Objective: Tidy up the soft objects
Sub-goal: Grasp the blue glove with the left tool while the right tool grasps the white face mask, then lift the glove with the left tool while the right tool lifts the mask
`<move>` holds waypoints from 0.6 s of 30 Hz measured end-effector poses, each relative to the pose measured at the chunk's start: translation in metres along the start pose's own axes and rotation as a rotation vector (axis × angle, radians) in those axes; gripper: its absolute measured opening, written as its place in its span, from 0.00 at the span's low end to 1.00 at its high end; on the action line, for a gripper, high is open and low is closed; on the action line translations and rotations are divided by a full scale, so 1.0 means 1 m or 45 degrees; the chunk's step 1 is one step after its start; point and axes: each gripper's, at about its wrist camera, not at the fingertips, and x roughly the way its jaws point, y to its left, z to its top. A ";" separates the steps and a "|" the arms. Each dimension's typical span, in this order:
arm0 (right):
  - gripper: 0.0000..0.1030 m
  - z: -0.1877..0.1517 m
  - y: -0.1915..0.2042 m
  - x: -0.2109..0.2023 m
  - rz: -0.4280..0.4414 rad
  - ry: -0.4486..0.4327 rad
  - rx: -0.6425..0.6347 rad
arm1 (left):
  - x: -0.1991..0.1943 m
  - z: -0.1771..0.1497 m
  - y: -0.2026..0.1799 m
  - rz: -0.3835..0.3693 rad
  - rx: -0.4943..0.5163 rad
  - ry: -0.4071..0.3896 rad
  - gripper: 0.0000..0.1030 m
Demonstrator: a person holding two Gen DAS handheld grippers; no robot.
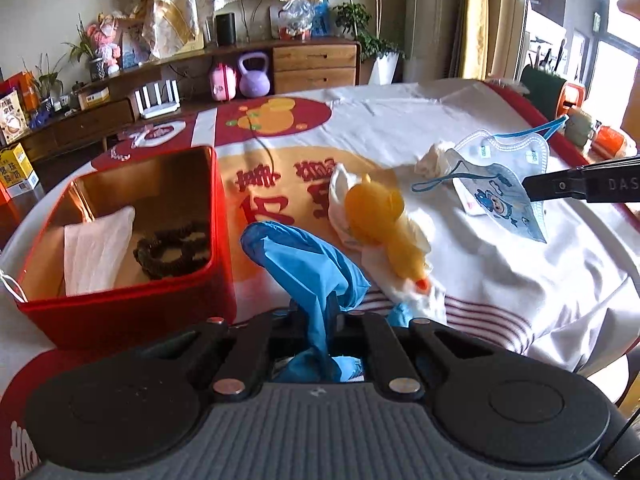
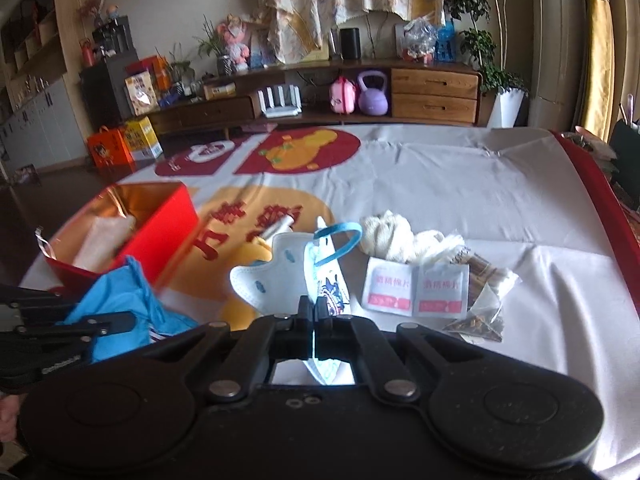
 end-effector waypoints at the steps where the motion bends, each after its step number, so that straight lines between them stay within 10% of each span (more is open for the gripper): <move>1: 0.00 0.001 0.002 -0.003 0.005 -0.008 -0.001 | -0.003 0.002 0.000 0.000 -0.006 -0.007 0.06; 18: 0.00 0.033 0.038 -0.039 0.135 -0.058 -0.042 | -0.053 0.041 0.023 -0.008 -0.095 -0.105 0.06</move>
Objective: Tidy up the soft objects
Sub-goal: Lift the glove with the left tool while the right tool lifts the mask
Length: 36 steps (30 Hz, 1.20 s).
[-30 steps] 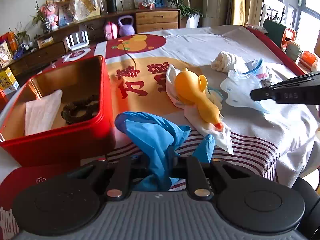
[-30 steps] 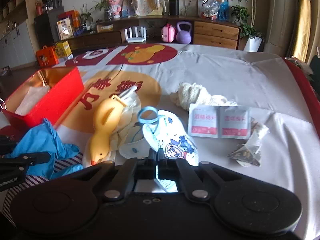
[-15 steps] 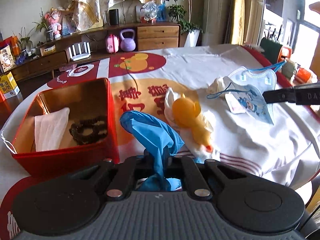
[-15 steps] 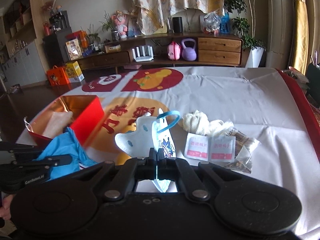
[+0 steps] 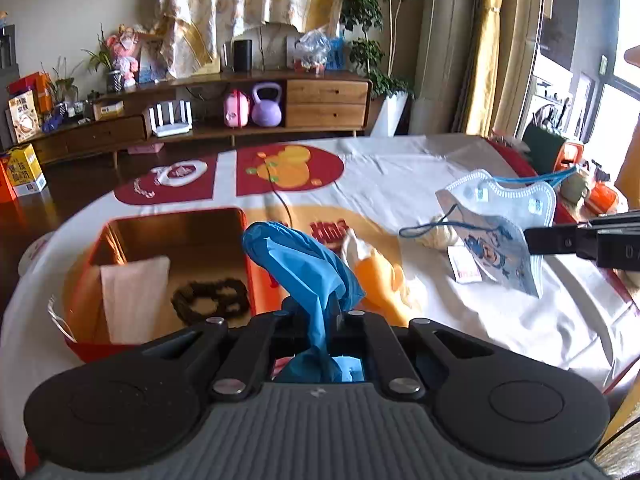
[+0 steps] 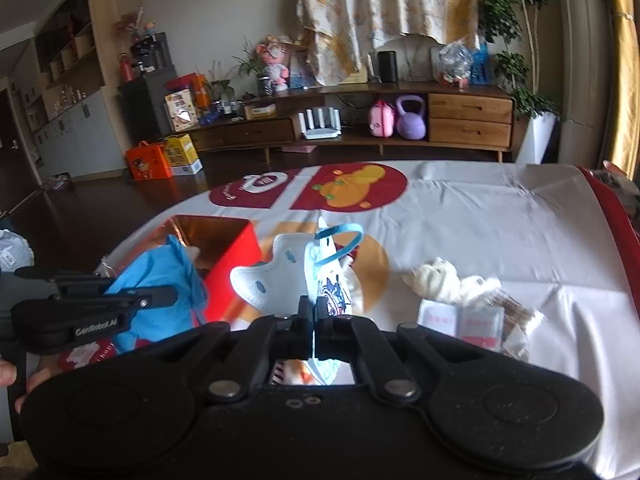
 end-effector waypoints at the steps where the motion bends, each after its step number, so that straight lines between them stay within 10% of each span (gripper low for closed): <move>1: 0.00 0.003 0.003 -0.001 0.005 -0.004 -0.007 | -0.002 0.003 0.002 0.001 -0.003 -0.008 0.06; 36: 0.00 0.073 0.121 0.093 0.135 0.049 -0.243 | 0.006 0.089 0.126 0.183 -0.060 -0.081 0.06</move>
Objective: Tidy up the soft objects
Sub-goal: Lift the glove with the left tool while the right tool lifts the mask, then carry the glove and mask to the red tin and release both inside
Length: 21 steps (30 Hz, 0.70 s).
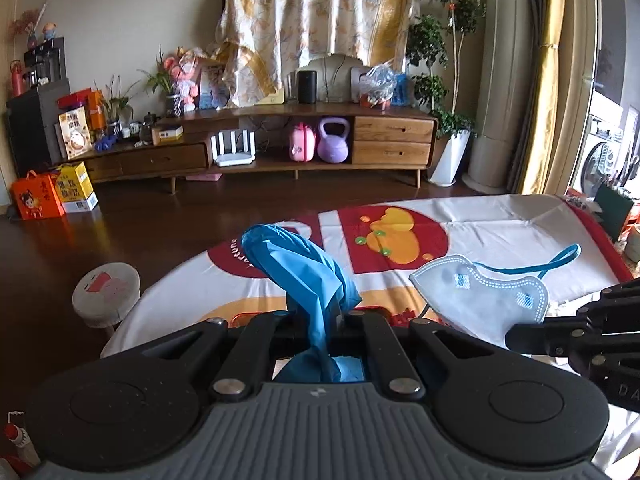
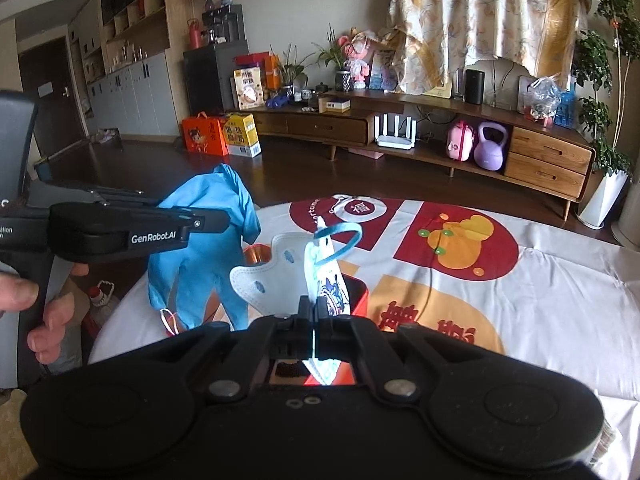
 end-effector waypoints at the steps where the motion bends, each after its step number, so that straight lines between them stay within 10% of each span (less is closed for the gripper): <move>1: 0.00 0.001 0.001 0.005 -0.001 0.007 0.002 | 0.004 -0.001 0.002 0.005 -0.002 0.006 0.06; 21: 0.00 -0.005 0.015 0.100 -0.044 0.180 -0.032 | 0.082 -0.027 0.036 -0.009 -0.070 0.171 0.06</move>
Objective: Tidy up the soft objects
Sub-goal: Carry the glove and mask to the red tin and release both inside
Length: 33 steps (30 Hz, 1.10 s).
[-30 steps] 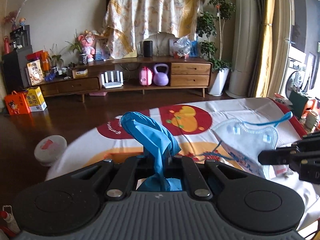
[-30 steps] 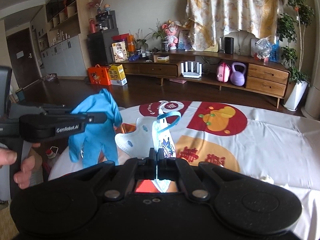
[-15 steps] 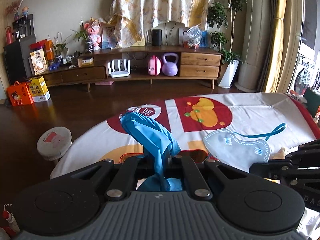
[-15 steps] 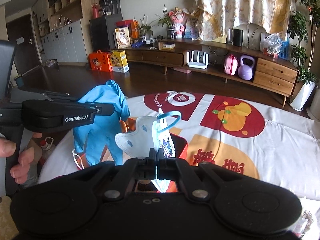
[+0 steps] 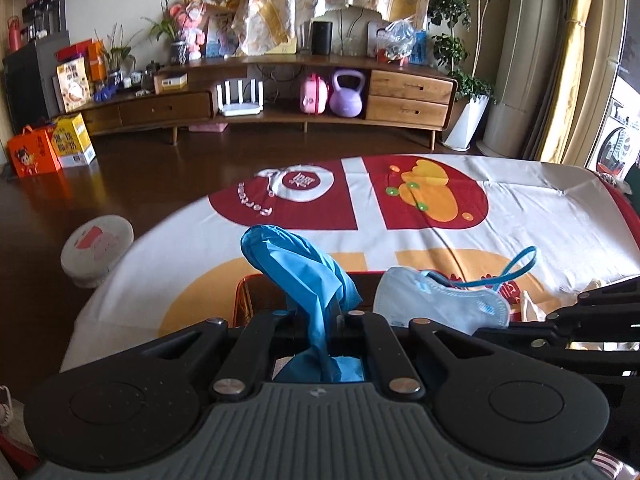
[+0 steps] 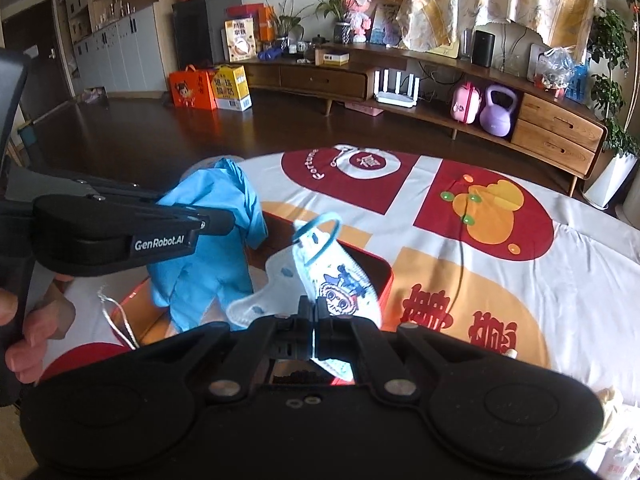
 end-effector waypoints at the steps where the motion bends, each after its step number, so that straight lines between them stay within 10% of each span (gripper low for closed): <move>1: 0.00 0.000 0.001 0.004 -0.002 0.009 -0.006 | 0.004 -0.001 0.002 -0.005 -0.010 0.013 0.06; 33: 0.18 -0.014 0.006 0.041 0.031 0.136 -0.011 | 0.050 -0.020 0.011 0.050 -0.061 0.192 0.07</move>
